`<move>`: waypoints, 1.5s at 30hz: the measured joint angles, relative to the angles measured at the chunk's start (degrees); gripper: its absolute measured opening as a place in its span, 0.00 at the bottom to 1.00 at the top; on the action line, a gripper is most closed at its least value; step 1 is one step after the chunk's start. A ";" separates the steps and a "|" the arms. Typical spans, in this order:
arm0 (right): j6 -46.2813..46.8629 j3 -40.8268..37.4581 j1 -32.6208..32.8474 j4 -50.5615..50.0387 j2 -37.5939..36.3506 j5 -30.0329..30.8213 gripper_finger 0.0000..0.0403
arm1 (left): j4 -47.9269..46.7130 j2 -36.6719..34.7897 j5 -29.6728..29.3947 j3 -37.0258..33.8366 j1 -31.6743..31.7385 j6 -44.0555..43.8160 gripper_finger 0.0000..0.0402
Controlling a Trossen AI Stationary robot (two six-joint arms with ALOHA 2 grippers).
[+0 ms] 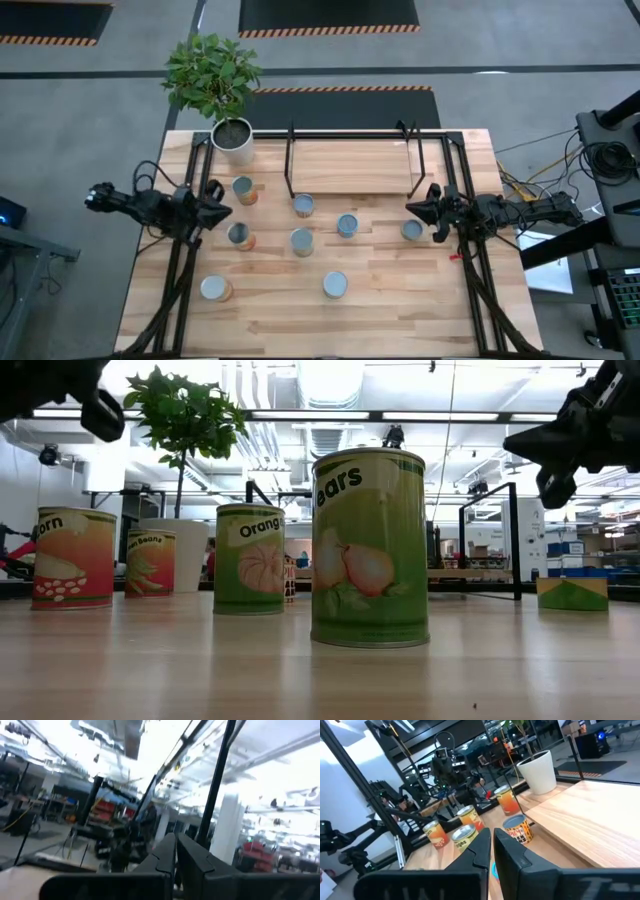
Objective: Pick and place cans onto a shelf
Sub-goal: Put the small canned corn on the shelf
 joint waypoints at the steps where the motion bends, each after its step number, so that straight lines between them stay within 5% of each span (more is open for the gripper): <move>1: 0.00 0.00 0.00 0.25 0.00 0.02 0.03 | 1.09 0.02 -0.10 0.00 0.00 0.17 0.00; 8: -1.00 0.00 -0.03 3.33 0.64 3.43 0.03 | 5.04 0.00 -1.57 0.02 0.02 5.61 0.00; 18: -14.80 1.01 0.00 17.32 10.80 1.52 0.03 | 6.17 0.00 -1.50 0.01 0.00 4.75 0.00; 37: -35.17 26.68 -0.04 16.77 43.55 5.17 0.03 | 12.70 0.00 -1.57 0.02 0.00 8.21 0.00; 45: -35.49 36.35 -0.06 3.27 54.77 7.68 0.03 | 13.95 -0.04 -2.02 1.18 0.00 10.59 0.00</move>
